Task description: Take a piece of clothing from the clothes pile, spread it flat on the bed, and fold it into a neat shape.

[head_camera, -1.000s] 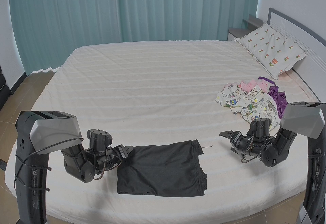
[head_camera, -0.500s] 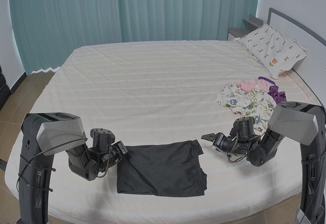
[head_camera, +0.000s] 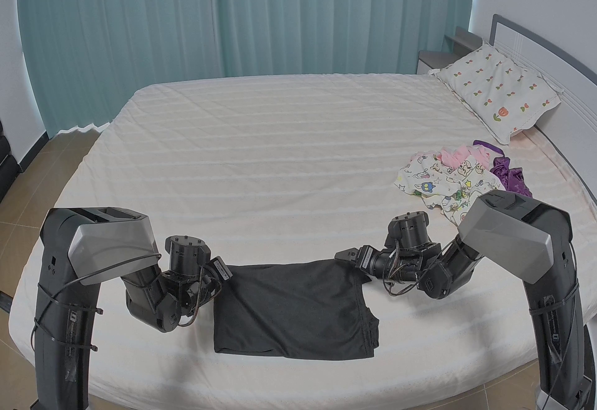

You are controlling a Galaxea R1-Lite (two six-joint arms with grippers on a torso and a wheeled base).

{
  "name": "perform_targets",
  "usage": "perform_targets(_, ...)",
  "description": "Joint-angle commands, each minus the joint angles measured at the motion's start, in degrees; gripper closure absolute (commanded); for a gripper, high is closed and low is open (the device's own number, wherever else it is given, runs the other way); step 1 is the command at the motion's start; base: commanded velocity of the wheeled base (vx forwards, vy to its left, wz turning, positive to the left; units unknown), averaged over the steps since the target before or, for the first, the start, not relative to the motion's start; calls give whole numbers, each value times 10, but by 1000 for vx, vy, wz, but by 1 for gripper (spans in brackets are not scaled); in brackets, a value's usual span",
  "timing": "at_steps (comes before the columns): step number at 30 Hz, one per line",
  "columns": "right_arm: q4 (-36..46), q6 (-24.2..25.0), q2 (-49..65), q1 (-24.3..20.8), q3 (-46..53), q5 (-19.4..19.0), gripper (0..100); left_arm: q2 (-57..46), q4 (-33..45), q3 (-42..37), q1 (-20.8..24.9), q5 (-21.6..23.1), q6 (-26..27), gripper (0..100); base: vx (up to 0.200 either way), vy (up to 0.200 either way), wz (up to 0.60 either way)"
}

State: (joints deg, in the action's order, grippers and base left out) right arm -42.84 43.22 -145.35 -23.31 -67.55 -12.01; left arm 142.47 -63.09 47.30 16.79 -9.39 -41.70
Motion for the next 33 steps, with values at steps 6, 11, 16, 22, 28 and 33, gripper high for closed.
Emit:
perform_targets(6, 36, -11, -32, -2, -57, 2, 100, 2, 0, 0, 2, -1, 0, 100, 0, 0, 0)
perform_targets(11, 36, -9, -32, 3, -56, 7, 100, 6, 0, 2, 0, -1, 0, 100, 0, 0, 0)
perform_targets(16, 36, -7, -27, 12, -50, 8, 100, 16, -1, 6, -2, -2, 1, 100, 0, 0, 0)
perform_targets(22, 36, -6, -28, 21, -50, 13, 100, 17, -1, 7, -3, -3, 4, 100, 0, 0, 0)
perform_targets(28, 32, -4, -30, 21, -53, 16, 100, 18, -1, 7, -3, -2, 4, 100, 0, 0, 0)
perform_targets(33, 30, -4, -29, 18, -49, 16, 0, 17, -1, 7, -3, -2, 4, 0, 0, 0, 0)
